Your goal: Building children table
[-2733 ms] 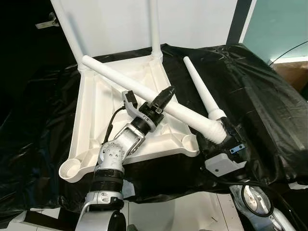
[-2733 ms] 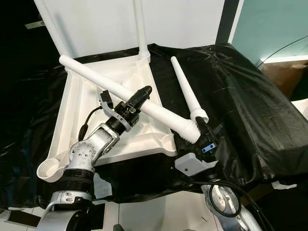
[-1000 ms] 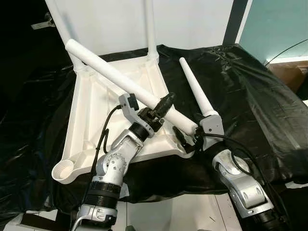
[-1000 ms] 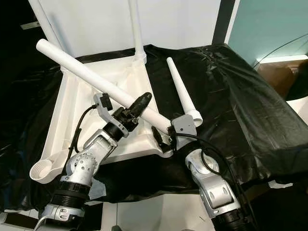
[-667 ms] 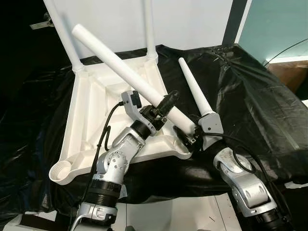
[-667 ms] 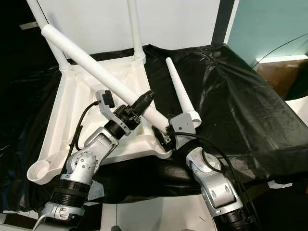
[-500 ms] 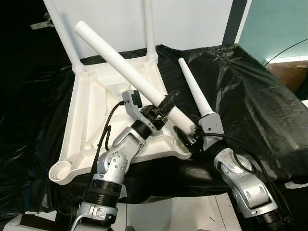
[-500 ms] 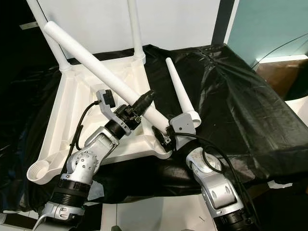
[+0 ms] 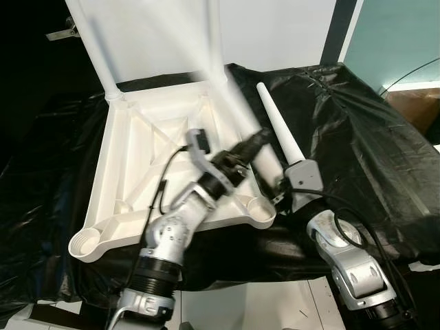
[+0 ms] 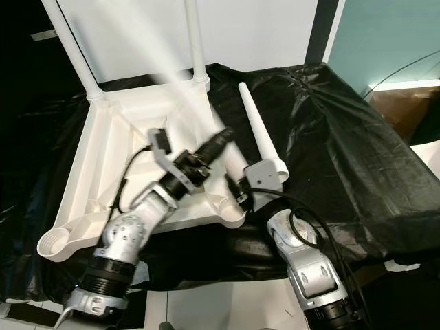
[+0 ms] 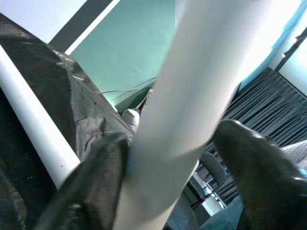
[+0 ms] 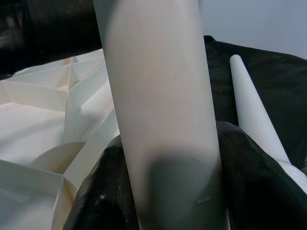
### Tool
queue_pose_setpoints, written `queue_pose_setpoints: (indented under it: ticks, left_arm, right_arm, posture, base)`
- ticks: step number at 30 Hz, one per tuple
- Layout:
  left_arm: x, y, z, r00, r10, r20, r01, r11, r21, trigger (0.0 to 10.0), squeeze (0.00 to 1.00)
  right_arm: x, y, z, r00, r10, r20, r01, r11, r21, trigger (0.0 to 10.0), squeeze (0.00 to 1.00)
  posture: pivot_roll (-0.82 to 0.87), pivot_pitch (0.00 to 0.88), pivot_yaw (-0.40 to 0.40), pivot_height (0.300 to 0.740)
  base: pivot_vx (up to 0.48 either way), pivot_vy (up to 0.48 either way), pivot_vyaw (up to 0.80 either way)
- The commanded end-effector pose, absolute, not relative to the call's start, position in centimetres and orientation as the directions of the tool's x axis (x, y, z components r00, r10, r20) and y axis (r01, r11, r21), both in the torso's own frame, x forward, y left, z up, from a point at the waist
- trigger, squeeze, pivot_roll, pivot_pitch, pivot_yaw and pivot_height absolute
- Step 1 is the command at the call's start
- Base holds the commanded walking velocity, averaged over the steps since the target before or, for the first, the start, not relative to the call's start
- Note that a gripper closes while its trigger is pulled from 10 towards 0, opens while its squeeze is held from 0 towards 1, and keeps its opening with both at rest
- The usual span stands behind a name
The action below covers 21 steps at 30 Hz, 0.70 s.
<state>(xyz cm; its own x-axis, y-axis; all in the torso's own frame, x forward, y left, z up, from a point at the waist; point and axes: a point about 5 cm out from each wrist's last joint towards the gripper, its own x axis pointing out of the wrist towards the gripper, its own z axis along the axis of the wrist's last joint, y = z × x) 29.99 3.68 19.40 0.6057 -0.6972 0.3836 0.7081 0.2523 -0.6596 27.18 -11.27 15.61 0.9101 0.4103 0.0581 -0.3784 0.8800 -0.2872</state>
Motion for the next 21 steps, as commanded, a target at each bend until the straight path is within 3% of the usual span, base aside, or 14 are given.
queue_pose_setpoints:
  ticks: [1,4,5,7,8,11,12,13,15,21]
  left_arm:
    - [28.4,3.4,21.0,0.285,-0.748,0.599,0.891,-0.022,-0.453,10.0,1.00]
    - [28.7,3.5,21.0,0.317,-0.739,0.594,0.889,0.014,-0.458,10.0,1.00]
    - [29.0,3.6,21.0,0.342,-0.733,0.588,0.881,0.032,-0.472,10.0,0.93]
    - [29.3,3.6,21.0,0.365,-0.730,0.579,0.874,0.054,-0.483,10.0,0.93]
    - [29.9,3.8,21.1,0.409,-0.712,0.570,0.858,0.088,-0.505,10.0,0.00]
    - [30.1,3.9,21.2,0.425,-0.704,0.569,0.853,0.101,-0.512,10.0,0.00]
    - [30.1,3.8,21.3,0.421,-0.704,0.572,0.858,0.106,-0.502,10.0,0.00]
    - [30.1,3.8,21.3,0.421,-0.704,0.572,0.858,0.106,-0.502,10.0,0.00]
    - [30.1,3.7,21.5,0.420,-0.704,0.573,0.860,0.107,-0.499,10.0,0.00]
    - [30.3,3.7,21.6,0.436,-0.701,0.565,0.852,0.120,-0.509,10.0,0.00]
  right_arm:
    - [27.2,-10.9,15.2,0.910,0.412,0.038,-0.386,0.879,-0.281,0.0,0.00]
    - [27.3,-11.1,15.1,0.917,0.396,0.039,-0.370,0.883,-0.288,0.0,0.00]
    - [27.4,-11.3,15.2,0.923,0.383,0.046,-0.351,0.883,-0.313,0.0,0.00]
    - [27.4,-11.4,15.3,0.926,0.374,0.053,-0.337,0.881,-0.331,0.0,0.00]
    - [27.6,-11.5,15.7,0.929,0.360,0.082,-0.269,0.814,-0.515,0.0,0.00]
    - [27.6,-11.5,15.8,0.928,0.359,0.104,-0.222,0.752,-0.621,0.0,0.00]
    - [27.7,-11.5,15.6,0.932,0.345,0.116,-0.164,0.683,-0.712,0.0,0.00]
    - [27.7,-11.5,15.6,0.932,0.345,0.116,-0.164,0.683,-0.712,0.0,0.00]
    - [27.7,-11.4,15.4,0.929,0.341,0.145,-0.088,0.582,-0.808,0.0,0.00]
    - [27.2,-11.4,15.5,0.917,0.322,0.236,0.053,0.489,-0.871,0.0,0.00]
  posture:
    - [-0.15,0.030,0.059,0.740]
    - [-0.15,0.027,0.057,0.740]
    - [-0.15,0.027,0.057,0.740]
    - [-0.15,0.027,0.057,0.740]
    - [-0.15,0.023,0.057,0.740]
    - [-0.15,0.023,0.057,0.740]
    - [-0.15,0.018,0.058,0.740]
    - [-0.15,0.018,0.058,0.740]
    - [-0.15,0.016,0.058,0.740]
    - [-0.14,0.020,0.063,0.740]
  base:
    - [0.000,0.000,0.00]
    - [0.000,0.000,0.00]
    - [0.000,0.000,0.00]
    - [0.000,0.000,0.00]
    - [0.000,0.000,0.00]
    - [0.000,0.000,0.00]
    - [0.000,0.000,0.00]
    - [0.000,0.000,0.00]
    - [0.000,0.000,0.00]
    - [0.000,0.000,0.00]
